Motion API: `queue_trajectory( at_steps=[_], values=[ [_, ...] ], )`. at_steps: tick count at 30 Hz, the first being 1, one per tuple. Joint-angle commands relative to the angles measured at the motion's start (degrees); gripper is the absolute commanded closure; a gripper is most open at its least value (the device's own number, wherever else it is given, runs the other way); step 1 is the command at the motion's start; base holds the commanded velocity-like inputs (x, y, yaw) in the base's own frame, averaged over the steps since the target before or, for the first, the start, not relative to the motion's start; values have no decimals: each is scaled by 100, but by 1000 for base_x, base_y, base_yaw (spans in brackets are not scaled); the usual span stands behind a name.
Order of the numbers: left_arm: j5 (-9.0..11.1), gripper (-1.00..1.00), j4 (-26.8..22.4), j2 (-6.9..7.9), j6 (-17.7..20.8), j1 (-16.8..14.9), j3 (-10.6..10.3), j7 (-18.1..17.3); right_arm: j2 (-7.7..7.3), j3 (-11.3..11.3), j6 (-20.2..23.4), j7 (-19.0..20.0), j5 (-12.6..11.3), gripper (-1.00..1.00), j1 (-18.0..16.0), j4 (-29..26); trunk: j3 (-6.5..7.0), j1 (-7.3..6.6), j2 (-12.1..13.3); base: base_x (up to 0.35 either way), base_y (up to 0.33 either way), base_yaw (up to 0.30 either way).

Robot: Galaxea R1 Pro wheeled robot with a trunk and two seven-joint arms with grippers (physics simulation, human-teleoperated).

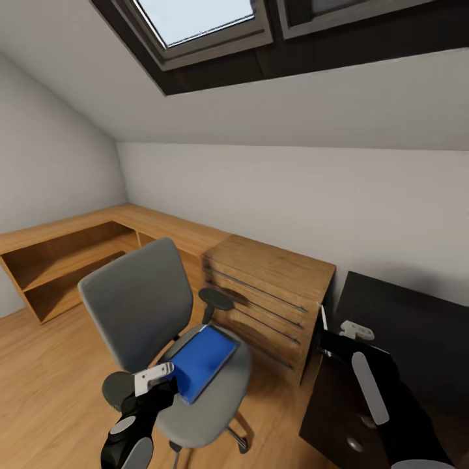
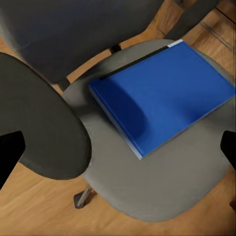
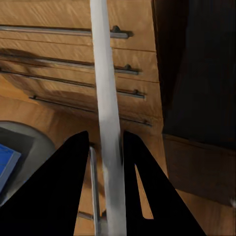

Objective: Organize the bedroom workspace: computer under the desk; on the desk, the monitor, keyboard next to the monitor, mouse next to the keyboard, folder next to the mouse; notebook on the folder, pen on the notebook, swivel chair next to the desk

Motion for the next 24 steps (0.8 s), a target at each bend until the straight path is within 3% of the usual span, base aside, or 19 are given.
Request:
queue_trajectory(
  at_steps=[1,6,16,24],
  values=[
    [35,-100,-9,5,16,-6,-13,50,-4,-15,15,-49,-65,100,-5,22,-6,0,-4,0,-304,-1],
    [35,-100,-9,5,17,-6,-13,50,-11,-141,5,-57,-58,100,-13,187,-6,0,-4,0,-304,0],
    [35,-100,-9,7,16,-6,-13,50,-23,-167,-162,-58,-39,100,-38,559,-6,0,-4,85,-294,0],
    [38,-100,-9,13,19,-6,-13,47,-24,-167,-276,-58,-26,100,-58,857,-6,0,-4,272,-70,0]
  ],
)
